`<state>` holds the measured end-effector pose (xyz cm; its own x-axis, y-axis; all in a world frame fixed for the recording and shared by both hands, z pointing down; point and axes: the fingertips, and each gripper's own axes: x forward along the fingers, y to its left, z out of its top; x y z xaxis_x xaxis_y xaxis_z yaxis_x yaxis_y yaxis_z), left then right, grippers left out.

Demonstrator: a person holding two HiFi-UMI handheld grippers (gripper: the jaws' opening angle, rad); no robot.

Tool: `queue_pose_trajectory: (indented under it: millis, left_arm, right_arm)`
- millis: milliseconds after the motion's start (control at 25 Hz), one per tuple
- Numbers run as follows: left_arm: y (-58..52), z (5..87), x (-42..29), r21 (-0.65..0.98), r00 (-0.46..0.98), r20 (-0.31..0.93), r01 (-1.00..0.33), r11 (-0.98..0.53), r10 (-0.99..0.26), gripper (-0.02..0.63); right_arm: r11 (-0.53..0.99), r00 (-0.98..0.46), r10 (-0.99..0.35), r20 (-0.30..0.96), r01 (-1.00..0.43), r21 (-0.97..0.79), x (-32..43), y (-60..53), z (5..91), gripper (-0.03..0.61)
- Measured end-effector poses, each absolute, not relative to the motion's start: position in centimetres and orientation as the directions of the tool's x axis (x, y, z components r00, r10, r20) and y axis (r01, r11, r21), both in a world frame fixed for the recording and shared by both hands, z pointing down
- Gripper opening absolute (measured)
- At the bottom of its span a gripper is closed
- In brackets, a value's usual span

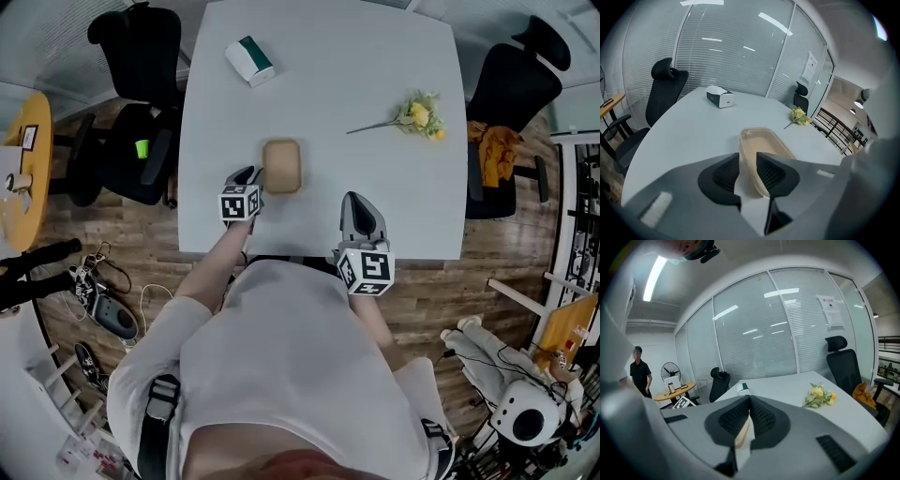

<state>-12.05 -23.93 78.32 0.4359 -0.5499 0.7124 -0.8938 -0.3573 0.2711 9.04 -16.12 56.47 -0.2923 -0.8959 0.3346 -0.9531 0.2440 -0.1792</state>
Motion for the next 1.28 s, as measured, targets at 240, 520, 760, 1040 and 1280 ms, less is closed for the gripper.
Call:
queue_pose_trajectory:
  millis: [240, 520, 760, 1040, 1280]
  left_arm:
    - [-24.3, 79.4, -12.1, 0.257, 0.423, 0.736, -0.897, -0.361, -0.529, 0.123]
    - [-24.2, 79.6, -11.6, 0.262, 0.431, 0.741, -0.892, -0.369, -0.515, 0.107]
    - [-24.4, 79.5, -11.2, 0.265, 0.436, 0.736, -0.889, -0.373, -0.518, 0.04]
    - [-24.4, 79.4, -11.1, 0.253, 0.435, 0.737, -0.888, -0.385, -0.518, 0.031]
    - [-24.7, 78.9, -11.2, 0.249, 0.439, 0.724, -0.886, -0.391, -0.533, 0.029]
  right_arm:
    - [0.234, -0.286, -0.897, 0.336, -0.954, -0.186, 9.2, -16.4, 56.6, 0.008]
    - [0.227, -0.279, -0.898, 0.34, -0.956, -0.187, 9.6, -16.4, 56.7, 0.008]
    - [0.224, -0.278, -0.898, 0.341, -0.956, -0.189, 9.6, -16.6, 56.8, 0.008]
    - [0.227, -0.281, -0.898, 0.339, -0.955, -0.192, 9.7, -16.5, 56.8, 0.008]
    - [0.227, -0.282, -0.898, 0.337, -0.954, -0.195, 9.7, -16.5, 56.7, 0.008]
